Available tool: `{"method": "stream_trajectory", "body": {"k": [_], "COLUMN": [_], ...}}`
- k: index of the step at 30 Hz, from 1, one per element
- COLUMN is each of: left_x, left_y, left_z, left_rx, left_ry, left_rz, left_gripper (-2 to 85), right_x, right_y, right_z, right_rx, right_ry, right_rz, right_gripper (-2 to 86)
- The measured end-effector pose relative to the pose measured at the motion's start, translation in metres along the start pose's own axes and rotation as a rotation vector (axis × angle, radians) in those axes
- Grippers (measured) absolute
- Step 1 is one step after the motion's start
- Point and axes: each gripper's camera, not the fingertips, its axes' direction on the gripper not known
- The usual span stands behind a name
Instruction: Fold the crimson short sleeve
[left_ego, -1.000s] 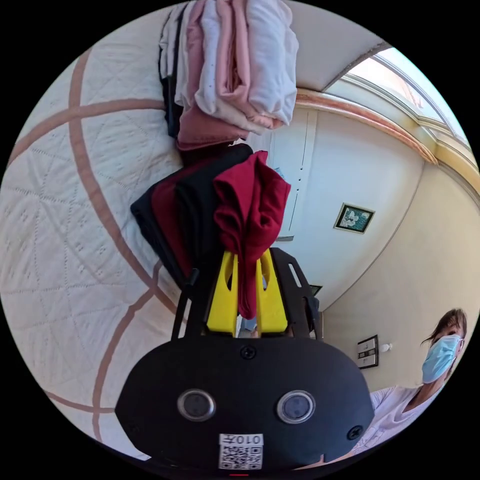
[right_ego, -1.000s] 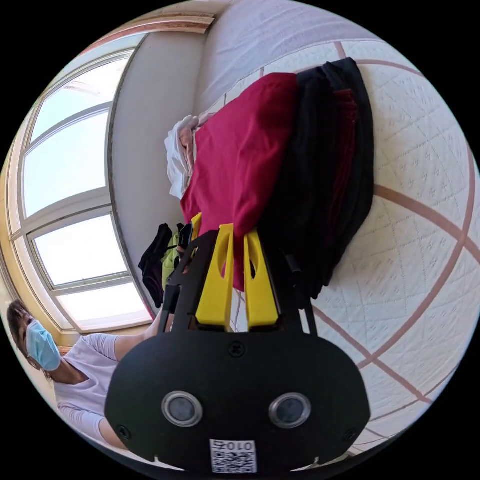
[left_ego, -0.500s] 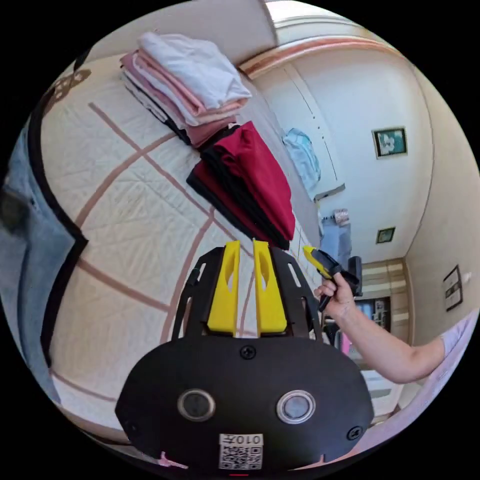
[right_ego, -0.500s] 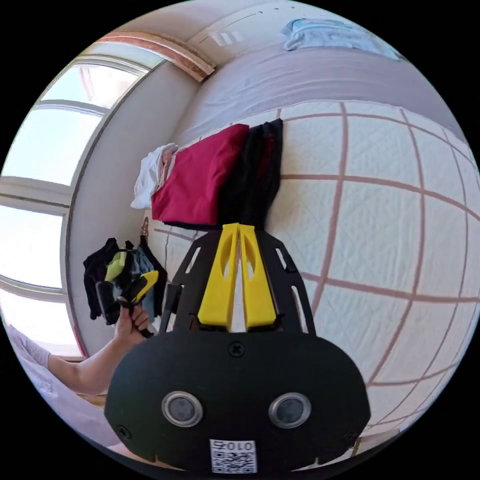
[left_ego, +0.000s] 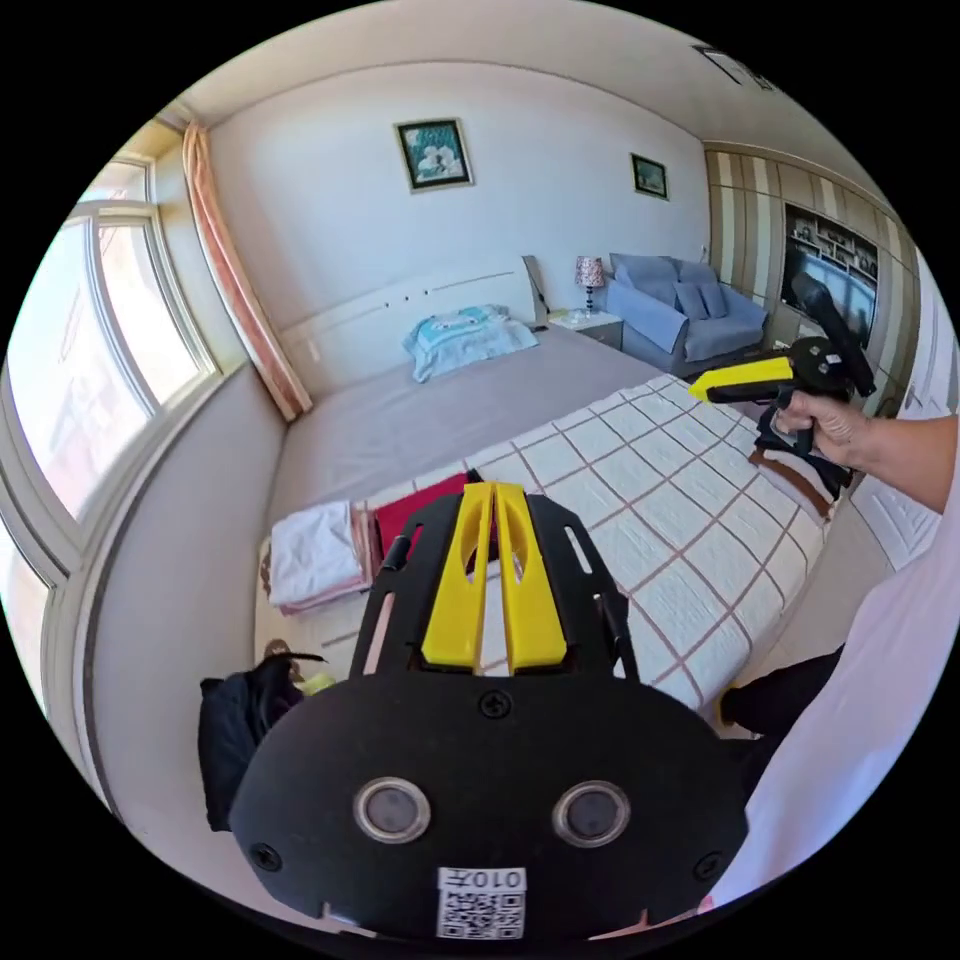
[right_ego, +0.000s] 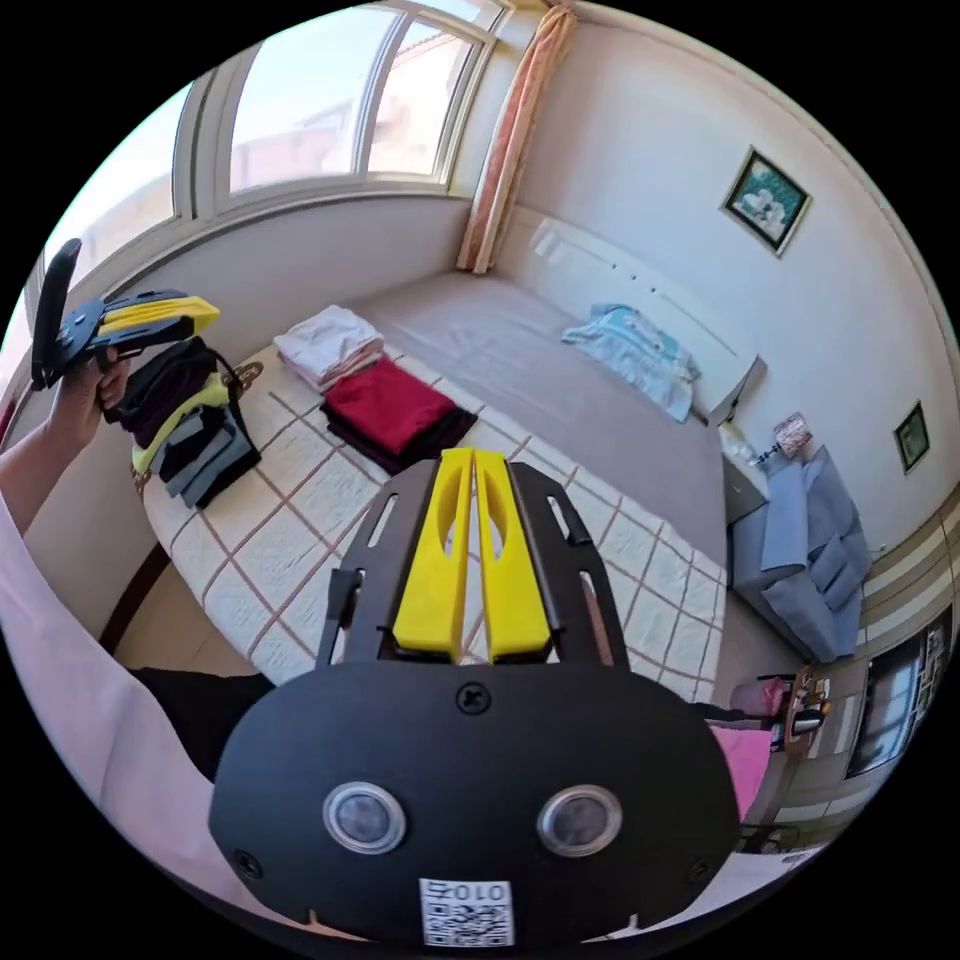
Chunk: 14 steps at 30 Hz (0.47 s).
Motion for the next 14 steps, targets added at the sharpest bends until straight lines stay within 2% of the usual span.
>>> {"method": "stream_trajectory", "body": {"k": [4, 8, 14], "left_x": [0.059, 0.142, 0.273], "left_y": [-0.046, -0.08, -0.112], "left_z": [-0.064, -0.128, -0.192], "left_rx": [0.175, 0.299, 0.347], "left_ry": [0.008, 0.058, 0.083], "left_rz": [0.018, 0.014, -0.055], "left_gripper": [-0.1, 0.3, 3.1], "right_x": [0.04, 0.077, 0.17], "right_y": [0.071, 0.159, 0.33], "right_z": [-0.08, -0.11, -0.128], "right_rx": [0.283, 0.34, 0.405], "right_ry": [0.076, 0.024, -0.208], "right_rz": [0.062, 0.078, 0.281], "right_gripper": [1.4, 2.1, 7.2]}}
